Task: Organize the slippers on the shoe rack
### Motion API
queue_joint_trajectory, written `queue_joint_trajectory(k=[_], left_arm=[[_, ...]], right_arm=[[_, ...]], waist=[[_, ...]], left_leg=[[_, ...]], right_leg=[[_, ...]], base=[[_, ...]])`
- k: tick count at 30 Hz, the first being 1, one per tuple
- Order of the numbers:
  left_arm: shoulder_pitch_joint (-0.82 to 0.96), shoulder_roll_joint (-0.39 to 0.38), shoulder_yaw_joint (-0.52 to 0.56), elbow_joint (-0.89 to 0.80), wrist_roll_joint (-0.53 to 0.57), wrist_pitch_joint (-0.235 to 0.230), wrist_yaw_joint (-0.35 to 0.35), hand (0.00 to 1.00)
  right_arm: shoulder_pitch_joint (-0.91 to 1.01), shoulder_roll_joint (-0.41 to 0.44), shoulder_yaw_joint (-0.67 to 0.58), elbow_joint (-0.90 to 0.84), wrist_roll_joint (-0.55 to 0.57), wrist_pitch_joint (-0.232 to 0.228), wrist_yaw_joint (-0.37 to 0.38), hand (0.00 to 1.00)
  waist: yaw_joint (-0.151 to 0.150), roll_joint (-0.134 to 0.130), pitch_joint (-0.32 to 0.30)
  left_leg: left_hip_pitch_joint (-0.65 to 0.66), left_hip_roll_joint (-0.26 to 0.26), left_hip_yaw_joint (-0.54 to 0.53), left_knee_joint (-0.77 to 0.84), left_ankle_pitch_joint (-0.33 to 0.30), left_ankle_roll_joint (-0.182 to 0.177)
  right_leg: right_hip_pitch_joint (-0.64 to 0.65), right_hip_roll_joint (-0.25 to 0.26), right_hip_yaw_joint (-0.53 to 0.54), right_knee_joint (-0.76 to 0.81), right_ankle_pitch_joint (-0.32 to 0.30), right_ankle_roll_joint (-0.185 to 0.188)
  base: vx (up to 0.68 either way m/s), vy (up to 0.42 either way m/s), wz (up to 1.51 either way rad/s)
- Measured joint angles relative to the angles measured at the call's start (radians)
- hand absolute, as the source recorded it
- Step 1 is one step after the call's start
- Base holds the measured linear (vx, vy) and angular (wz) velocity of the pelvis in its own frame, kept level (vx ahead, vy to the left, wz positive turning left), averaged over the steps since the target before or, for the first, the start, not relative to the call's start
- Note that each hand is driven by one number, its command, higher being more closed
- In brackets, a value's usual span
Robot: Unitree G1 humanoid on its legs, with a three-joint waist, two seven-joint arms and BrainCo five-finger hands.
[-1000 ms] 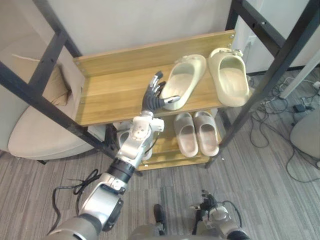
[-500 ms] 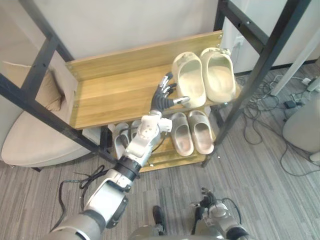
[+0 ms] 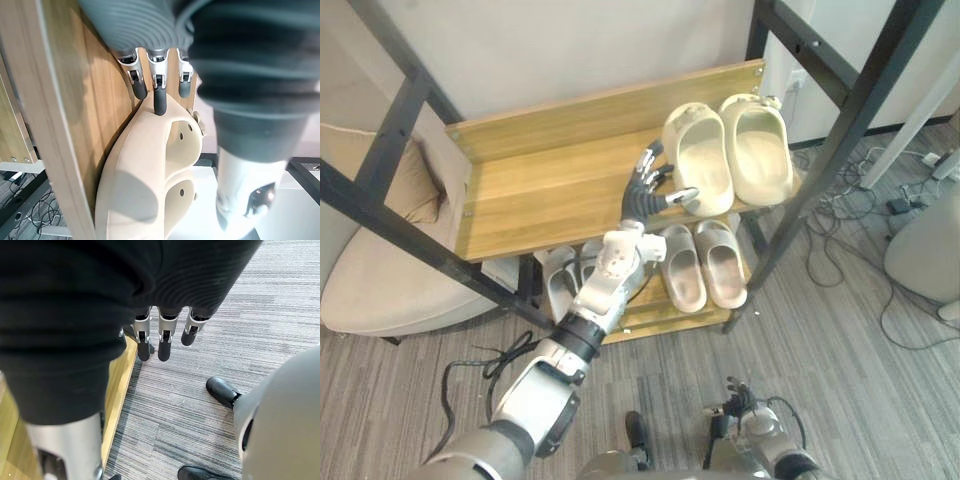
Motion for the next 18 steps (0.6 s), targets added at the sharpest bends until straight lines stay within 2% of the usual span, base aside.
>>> queue_joint_trajectory(k=[11, 18], left_arm=[[-0.017, 0.107, 0.114, 0.008, 0.089, 0.052, -0.011, 0.00], [-0.017, 0.111, 0.133, -0.211, 0.091, 0.058, -0.011, 0.00]], right_arm=[[-0.001, 0.012, 0.001, -0.003, 0.001, 0.000, 0.008, 0.00], [0.000, 0.017, 0.002, -0.004, 0.002, 0.000, 0.010, 0.00]], waist=[[0.003, 0.001, 0.000], [0.070, 0.004, -0.004]], left_leg=[[0.002, 0.005, -0.042, 0.000, 0.008, 0.008], [-0.010, -0.009, -0.089, 0.000, 0.022, 0.017]], right_leg=[[0.028, 0.003, -0.043, 0.000, -0.003, 0.004], [0.045, -0.009, -0.084, 0.002, -0.006, 0.005]], base=[[0.00, 0.000, 0.08], [-0.01, 0.021, 0.24]])
